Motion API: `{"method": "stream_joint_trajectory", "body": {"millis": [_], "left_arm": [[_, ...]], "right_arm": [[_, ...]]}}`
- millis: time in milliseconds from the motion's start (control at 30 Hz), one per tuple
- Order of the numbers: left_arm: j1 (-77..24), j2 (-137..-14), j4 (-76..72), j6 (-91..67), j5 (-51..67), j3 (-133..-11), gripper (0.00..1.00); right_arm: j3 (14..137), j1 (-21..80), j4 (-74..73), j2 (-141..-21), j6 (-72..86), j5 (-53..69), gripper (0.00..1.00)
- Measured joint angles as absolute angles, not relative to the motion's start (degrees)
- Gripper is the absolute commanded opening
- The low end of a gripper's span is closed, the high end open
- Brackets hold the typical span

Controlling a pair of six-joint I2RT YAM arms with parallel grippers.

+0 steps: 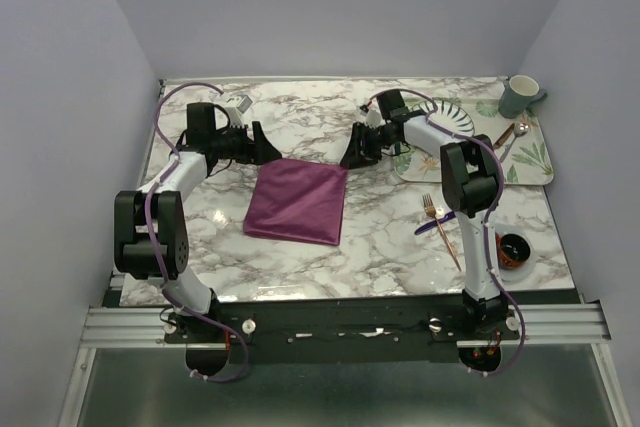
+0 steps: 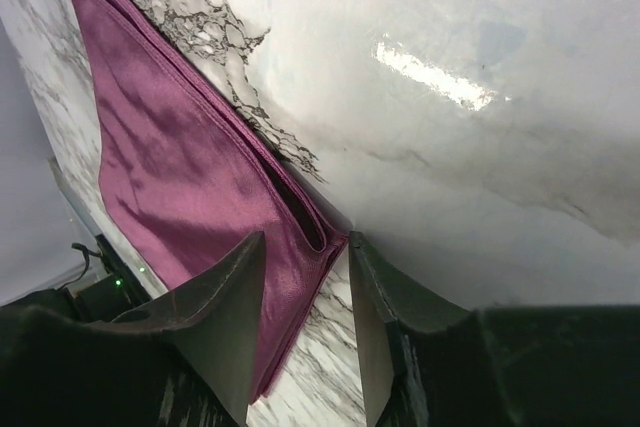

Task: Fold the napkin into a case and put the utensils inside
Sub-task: Pick up the lower triangle-folded napkin from the center of the board.

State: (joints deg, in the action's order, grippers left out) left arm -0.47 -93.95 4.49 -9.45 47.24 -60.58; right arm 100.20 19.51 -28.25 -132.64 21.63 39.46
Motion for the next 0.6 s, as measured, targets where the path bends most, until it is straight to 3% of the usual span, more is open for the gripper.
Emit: {"method": "stream_joint_trajectory", "body": {"millis": [167,367,433,600], "left_arm": [[-0.5,-94.4,4.8,-9.5,47.2,-61.4,0.8],[-0.5,-94.9,4.9,-9.5,47.2,-62.2,0.8],[-0.5,-95.0,4.9,-9.5,47.2,-62.2,0.8],[0.3,-95.0,4.9,-9.5,47.2,-62.3,0.81]], "right_arm": [[99.9,19.5,-28.8,-132.6,22.1,39.8,0.39],[99.5,19.5,-29.8,-132.7,22.2,39.8,0.14],[99.4,19.5,-30.1,-132.7,22.0,39.9,0.02],[99.4,19.6,-30.1,-132.7,21.3,40.4,0.01]]}}
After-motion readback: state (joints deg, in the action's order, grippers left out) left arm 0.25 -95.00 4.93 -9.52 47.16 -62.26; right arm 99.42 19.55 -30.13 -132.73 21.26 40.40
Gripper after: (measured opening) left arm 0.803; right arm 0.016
